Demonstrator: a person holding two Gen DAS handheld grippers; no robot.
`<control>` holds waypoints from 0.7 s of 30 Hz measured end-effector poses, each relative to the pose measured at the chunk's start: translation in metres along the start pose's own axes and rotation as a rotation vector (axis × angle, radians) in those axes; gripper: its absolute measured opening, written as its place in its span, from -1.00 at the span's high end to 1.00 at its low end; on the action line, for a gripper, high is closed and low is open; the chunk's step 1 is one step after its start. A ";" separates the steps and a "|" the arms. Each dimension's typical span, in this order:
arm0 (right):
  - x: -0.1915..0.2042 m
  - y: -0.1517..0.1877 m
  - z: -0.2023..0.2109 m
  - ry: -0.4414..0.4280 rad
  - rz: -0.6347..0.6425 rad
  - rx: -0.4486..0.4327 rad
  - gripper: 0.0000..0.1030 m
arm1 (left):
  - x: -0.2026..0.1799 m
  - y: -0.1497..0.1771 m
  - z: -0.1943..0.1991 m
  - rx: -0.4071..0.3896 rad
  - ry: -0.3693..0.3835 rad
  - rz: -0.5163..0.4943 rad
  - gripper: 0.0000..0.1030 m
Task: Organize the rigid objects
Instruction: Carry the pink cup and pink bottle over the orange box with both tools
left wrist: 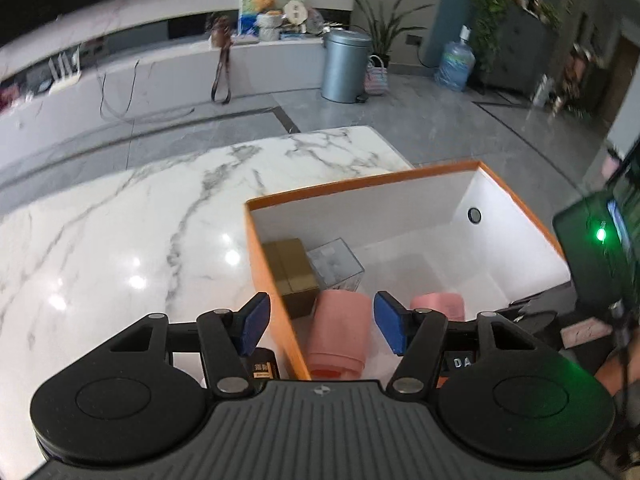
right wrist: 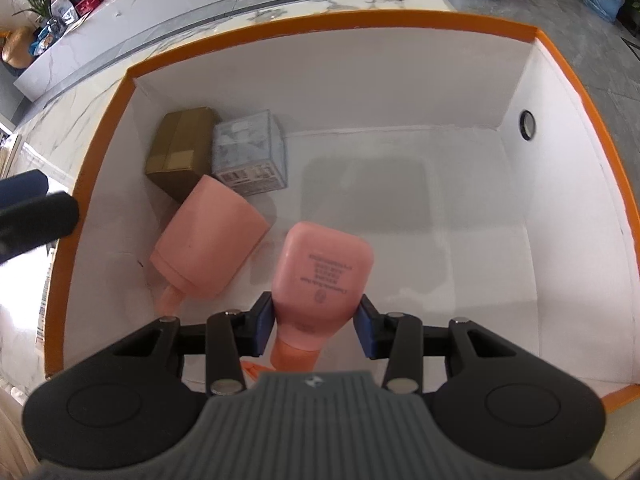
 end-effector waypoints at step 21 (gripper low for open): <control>0.029 -0.033 -0.019 0.108 0.121 -0.029 0.16 | 0.031 0.020 -0.022 0.070 0.108 0.196 0.29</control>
Point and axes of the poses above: each gripper's, at about its wrist camera, not at the fingertips, and z roughly against the way its jaws point, x to its left, y to its underside, the point moved 10 cm from there along -z, roughly the way its jaws point, and after that the axes turned 7 degrees about y, right-handed, at the moved point
